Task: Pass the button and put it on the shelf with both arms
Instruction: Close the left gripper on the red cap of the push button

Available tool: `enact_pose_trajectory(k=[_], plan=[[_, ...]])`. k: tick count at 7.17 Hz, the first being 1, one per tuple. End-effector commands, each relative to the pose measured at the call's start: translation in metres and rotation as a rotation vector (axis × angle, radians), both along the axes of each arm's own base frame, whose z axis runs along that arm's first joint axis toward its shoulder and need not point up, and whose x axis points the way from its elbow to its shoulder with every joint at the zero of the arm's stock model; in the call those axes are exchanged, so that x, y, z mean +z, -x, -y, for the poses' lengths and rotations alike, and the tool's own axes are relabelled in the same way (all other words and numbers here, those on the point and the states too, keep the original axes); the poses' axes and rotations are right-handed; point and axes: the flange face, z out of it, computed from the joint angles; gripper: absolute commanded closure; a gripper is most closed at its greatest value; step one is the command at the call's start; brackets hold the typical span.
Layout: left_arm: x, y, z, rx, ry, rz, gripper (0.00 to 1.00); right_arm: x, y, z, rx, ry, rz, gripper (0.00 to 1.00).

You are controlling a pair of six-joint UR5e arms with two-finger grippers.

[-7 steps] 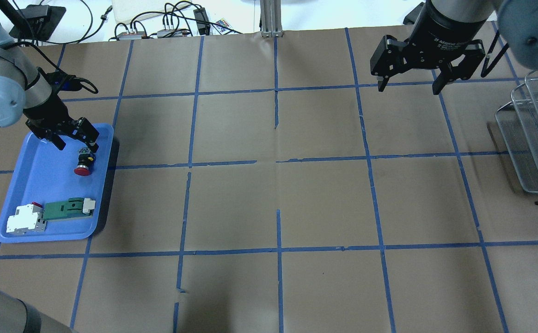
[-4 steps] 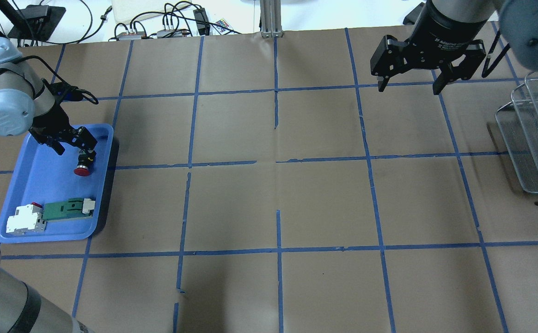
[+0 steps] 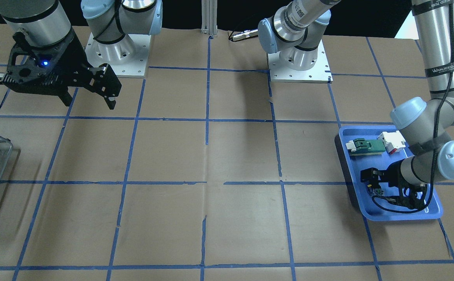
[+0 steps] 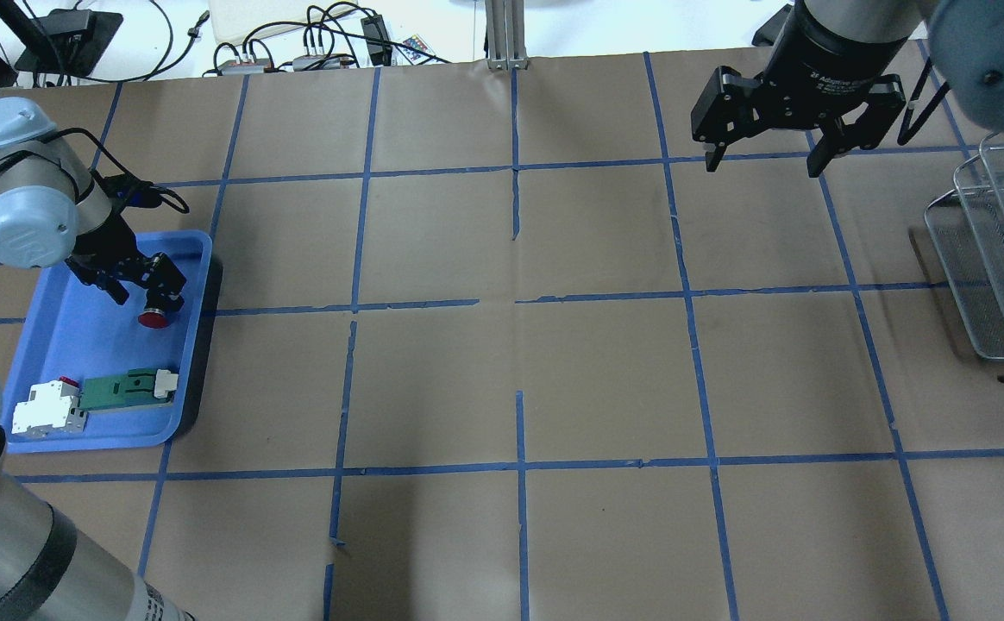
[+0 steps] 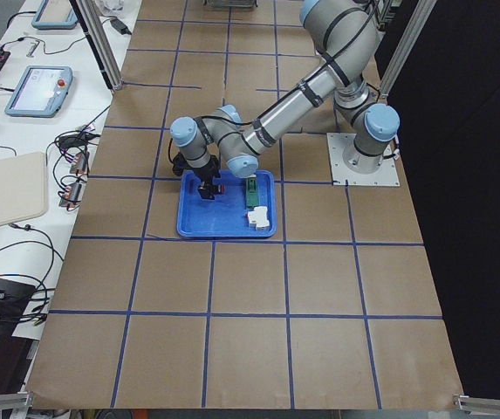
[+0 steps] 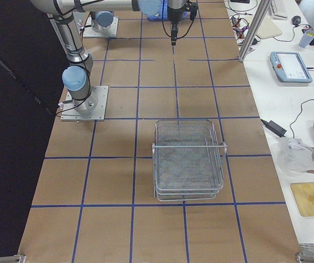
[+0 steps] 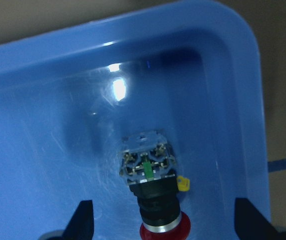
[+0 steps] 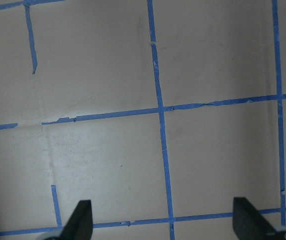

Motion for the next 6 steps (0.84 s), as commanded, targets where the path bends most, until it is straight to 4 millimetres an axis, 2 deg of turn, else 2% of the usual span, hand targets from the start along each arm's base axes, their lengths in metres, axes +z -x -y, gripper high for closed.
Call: enact_pose_trajectory(k=[1, 3, 4, 5, 6], plan=[[-0.017, 0.004, -0.013, 0.003, -0.029, -0.012, 0.24, -0.002, 0.0, 0.001, 0.01, -0.003, -0.002, 0.0], [-0.012, 0.0, -0.009, -0.007, -0.019, -0.003, 0.93, -0.002, 0.0, 0.001, 0.01, -0.002, -0.002, 0.0], [-0.009, -0.002, -0.007, -0.011, -0.017, 0.009, 1.0, -0.002, 0.0, 0.001, 0.01, -0.004, -0.003, 0.0], [-0.004, -0.003, -0.006, -0.041, -0.009, 0.008, 1.0, 0.001, 0.0, -0.001, 0.01, 0.003, 0.0, 0.0], [0.01, -0.004, -0.002, -0.185, 0.01, -0.007, 1.0, -0.002, 0.0, 0.001, 0.008, -0.004, -0.001, 0.0]])
